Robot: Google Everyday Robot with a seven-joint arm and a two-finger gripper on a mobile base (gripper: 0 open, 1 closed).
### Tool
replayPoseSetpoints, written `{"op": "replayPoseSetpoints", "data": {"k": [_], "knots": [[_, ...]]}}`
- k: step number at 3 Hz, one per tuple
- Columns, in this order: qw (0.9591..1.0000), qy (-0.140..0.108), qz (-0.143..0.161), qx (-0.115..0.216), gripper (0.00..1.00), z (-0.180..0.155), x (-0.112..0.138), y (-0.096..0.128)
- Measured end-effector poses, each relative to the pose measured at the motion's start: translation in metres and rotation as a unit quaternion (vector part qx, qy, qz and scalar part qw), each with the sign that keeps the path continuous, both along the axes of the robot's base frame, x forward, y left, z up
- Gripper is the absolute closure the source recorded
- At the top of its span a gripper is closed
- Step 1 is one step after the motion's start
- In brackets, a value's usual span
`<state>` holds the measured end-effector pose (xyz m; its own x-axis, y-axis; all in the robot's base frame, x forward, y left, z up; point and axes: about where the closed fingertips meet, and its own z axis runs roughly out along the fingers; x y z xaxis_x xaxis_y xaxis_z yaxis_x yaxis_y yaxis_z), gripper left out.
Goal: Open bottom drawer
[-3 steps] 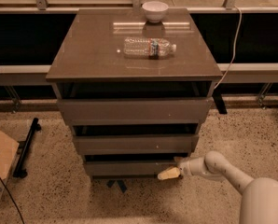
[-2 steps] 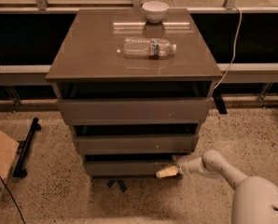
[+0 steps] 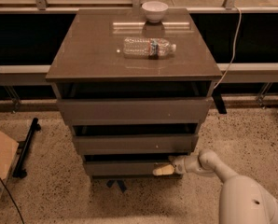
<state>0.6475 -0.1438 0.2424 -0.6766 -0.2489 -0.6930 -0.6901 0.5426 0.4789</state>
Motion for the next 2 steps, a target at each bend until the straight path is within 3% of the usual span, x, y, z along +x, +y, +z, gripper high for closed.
{"op": "replayPoseSetpoints", "data": {"k": [2], "knots": [[1.0, 0.004, -0.001, -0.001, 0.63, -0.0013, -0.0008, -0.0013]]}}
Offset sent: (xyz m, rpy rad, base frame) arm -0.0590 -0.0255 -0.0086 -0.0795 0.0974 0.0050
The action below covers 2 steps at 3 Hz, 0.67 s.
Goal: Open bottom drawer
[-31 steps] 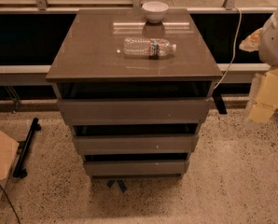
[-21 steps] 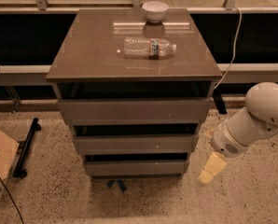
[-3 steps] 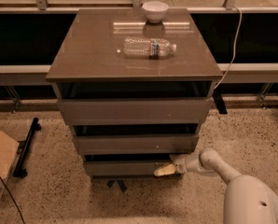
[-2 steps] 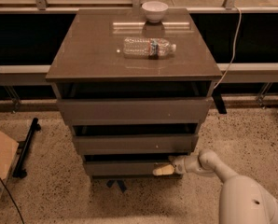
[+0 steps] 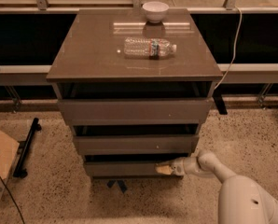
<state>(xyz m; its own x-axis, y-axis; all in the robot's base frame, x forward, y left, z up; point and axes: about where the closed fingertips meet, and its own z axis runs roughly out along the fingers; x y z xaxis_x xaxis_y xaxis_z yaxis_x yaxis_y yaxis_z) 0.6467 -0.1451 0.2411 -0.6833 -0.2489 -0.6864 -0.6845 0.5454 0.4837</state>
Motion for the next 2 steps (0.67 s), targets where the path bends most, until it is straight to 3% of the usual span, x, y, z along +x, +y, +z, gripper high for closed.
{"op": "replayPoseSetpoints", "data": {"k": [1, 2], "knots": [[0.9999, 0.006, 0.001, -0.008, 0.69, 0.001, -0.014, -0.002], [0.9998, 0.018, 0.012, -0.004, 0.45, -0.004, -0.027, 0.009]]}}
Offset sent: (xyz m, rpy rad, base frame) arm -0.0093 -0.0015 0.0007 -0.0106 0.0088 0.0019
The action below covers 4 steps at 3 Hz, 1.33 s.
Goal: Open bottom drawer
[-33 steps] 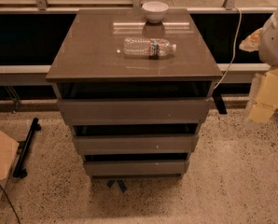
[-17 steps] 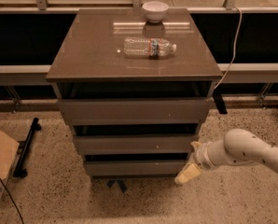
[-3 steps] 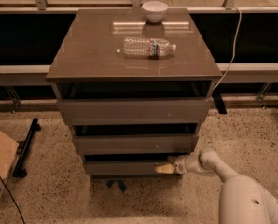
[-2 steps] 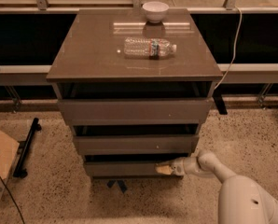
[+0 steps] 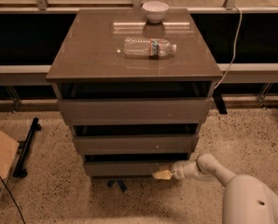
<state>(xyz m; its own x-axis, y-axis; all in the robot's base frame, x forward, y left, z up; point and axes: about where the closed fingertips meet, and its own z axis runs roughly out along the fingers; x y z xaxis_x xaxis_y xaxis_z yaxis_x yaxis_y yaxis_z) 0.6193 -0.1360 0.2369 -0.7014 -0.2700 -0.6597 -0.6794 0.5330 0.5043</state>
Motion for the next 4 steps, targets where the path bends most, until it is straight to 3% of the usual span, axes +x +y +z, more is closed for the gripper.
{"op": "replayPoseSetpoints", "data": {"k": [1, 2, 4], "knots": [[0.9995, -0.027, -0.002, -0.016, 0.21, 0.009, 0.009, -0.006], [0.9962, -0.067, 0.001, -0.055, 0.0, 0.008, 0.012, -0.003], [0.9912, -0.091, 0.01, -0.095, 0.0, 0.0, 0.021, -0.003]]}}
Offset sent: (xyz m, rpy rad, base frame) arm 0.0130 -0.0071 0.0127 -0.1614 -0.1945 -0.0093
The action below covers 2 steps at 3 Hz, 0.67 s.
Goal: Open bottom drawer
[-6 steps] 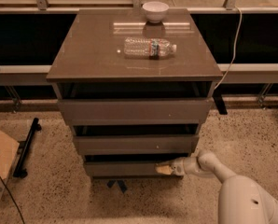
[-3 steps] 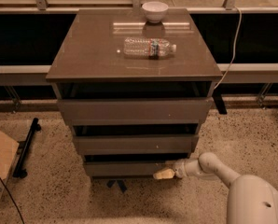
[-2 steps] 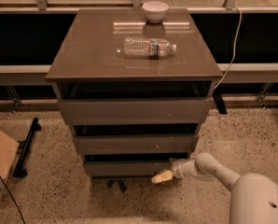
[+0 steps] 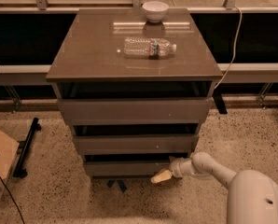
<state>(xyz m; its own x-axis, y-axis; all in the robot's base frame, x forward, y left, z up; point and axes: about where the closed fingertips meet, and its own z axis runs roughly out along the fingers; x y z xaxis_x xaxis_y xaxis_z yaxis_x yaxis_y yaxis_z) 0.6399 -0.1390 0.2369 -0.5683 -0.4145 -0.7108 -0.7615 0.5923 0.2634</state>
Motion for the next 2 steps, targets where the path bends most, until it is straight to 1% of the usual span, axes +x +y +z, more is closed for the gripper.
{"op": "replayPoseSetpoints", "data": {"k": [2], "knots": [[0.9996, 0.003, 0.006, -0.027, 0.0, -0.0157, 0.0201, -0.0042]]}}
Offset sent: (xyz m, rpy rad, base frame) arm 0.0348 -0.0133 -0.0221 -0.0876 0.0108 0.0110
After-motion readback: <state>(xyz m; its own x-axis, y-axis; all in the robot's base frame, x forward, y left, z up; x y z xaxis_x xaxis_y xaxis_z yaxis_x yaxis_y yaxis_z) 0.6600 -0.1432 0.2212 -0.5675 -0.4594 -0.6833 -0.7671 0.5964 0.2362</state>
